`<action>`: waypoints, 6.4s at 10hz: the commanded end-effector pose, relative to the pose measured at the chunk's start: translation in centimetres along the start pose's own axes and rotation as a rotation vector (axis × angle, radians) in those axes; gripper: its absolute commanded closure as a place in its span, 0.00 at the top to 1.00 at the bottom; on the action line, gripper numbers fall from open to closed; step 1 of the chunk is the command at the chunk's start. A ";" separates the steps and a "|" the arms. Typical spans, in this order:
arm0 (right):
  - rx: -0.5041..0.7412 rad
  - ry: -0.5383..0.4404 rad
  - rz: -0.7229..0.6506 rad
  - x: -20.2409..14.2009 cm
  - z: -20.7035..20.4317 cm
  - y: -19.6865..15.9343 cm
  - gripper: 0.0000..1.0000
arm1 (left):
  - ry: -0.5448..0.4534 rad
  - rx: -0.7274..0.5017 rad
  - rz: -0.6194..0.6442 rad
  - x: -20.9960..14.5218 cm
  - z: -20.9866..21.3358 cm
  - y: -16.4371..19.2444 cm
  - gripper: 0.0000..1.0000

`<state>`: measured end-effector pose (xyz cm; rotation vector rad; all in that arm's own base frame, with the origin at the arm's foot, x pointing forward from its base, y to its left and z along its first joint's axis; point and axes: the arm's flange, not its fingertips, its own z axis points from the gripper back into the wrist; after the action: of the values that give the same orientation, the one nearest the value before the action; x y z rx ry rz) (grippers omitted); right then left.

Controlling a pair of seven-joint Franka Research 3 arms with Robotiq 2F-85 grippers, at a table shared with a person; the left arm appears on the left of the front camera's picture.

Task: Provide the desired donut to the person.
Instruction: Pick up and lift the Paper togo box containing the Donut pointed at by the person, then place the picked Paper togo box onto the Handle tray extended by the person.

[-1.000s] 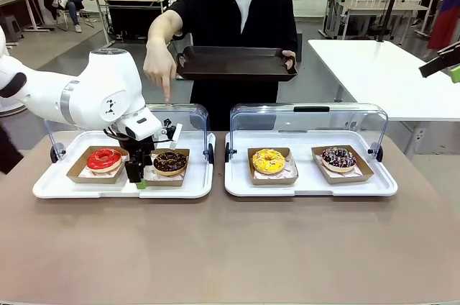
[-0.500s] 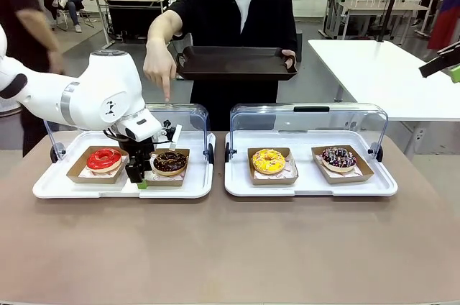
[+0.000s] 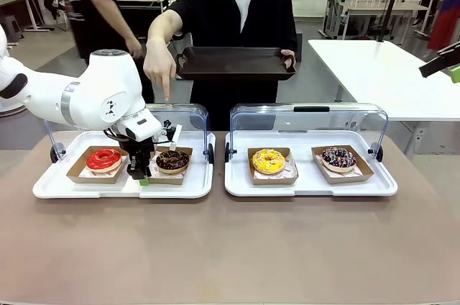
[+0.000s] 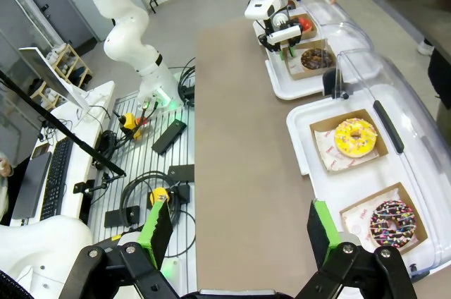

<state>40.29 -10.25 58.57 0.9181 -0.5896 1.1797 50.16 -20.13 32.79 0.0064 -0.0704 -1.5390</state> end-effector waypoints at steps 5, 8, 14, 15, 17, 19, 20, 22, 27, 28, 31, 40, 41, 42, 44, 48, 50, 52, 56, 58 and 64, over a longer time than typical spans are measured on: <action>0.008 -0.012 0.011 0.0 0.0 0.0 1.00 | 0.006 0.006 0.006 -0.1 0.7 0.0 0.00; 0.008 -0.012 0.011 0.0 0.0 0.0 1.00 | 0.000 -0.021 -0.023 -0.3 2.4 -0.7 0.00; 0.008 -0.012 0.011 0.0 0.0 0.0 1.00 | 0.033 -0.078 -0.096 0.0 15.8 -7.8 0.00; 0.008 -0.012 0.011 0.0 0.0 0.0 1.00 | 0.037 -0.082 -0.097 0.3 17.9 -8.7 0.00; 0.008 -0.012 0.011 0.0 0.0 0.0 1.00 | 0.049 -0.025 -0.073 0.9 21.8 -9.3 0.00; 0.008 -0.012 0.011 0.0 0.0 0.0 1.00 | 0.070 0.048 -0.043 1.7 25.1 -8.8 0.00; 0.008 -0.012 0.011 0.0 0.0 0.0 1.00 | 0.075 0.062 -0.027 2.0 26.2 -8.3 0.00; 0.008 -0.012 0.011 0.0 0.0 0.0 1.00 | 0.090 0.074 -0.007 2.6 27.8 -7.4 0.00; 0.008 -0.012 0.011 0.0 0.0 0.0 1.00 | 0.072 0.075 -0.012 2.3 28.0 -7.2 0.00; 0.008 -0.012 0.011 0.0 0.0 0.0 1.00 | 0.072 0.075 -0.012 2.3 28.0 -7.2 0.00; 0.008 -0.012 0.011 0.0 0.0 0.0 1.00 | 0.072 0.075 -0.012 2.3 28.0 -7.2 0.00; 0.008 -0.012 0.011 0.0 0.0 0.0 1.00 | 0.072 0.075 -0.012 2.3 28.0 -7.2 0.00; 0.008 -0.012 0.011 0.0 0.0 0.0 1.00 | 0.072 0.075 -0.012 2.3 28.0 -7.2 0.00; 0.008 -0.012 0.011 0.0 0.0 0.0 1.00 | 0.072 0.075 -0.012 2.3 28.0 -7.2 0.00; 0.008 -0.012 0.011 0.0 0.0 0.0 1.00 | 0.072 0.075 -0.012 2.3 28.0 -7.2 0.00; 0.008 -0.012 0.011 0.0 0.0 0.0 1.00 | 0.078 0.098 -0.035 3.3 29.6 -7.1 0.01; 0.008 -0.012 0.011 0.0 0.0 0.0 1.00 | 0.093 0.133 -0.044 4.7 31.5 -5.7 0.01; 0.008 -0.012 0.011 0.0 0.0 0.0 1.00 | 0.146 0.195 -0.079 6.8 31.8 -3.4 0.01; 0.008 -0.012 0.011 0.0 0.0 0.0 1.00 | 0.135 0.241 -0.118 10.1 30.3 2.3 0.01; 0.008 -0.012 0.011 0.0 0.0 0.0 1.00 | 0.132 0.251 -0.106 10.5 29.2 4.7 0.01; 0.008 -0.012 0.011 0.0 0.0 0.0 1.00 | 0.109 0.152 -0.018 8.4 25.5 9.4 0.01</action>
<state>40.29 -10.25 58.56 0.9190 -0.5888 1.1797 58.09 -26.91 58.41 0.2405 -0.0986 -1.5788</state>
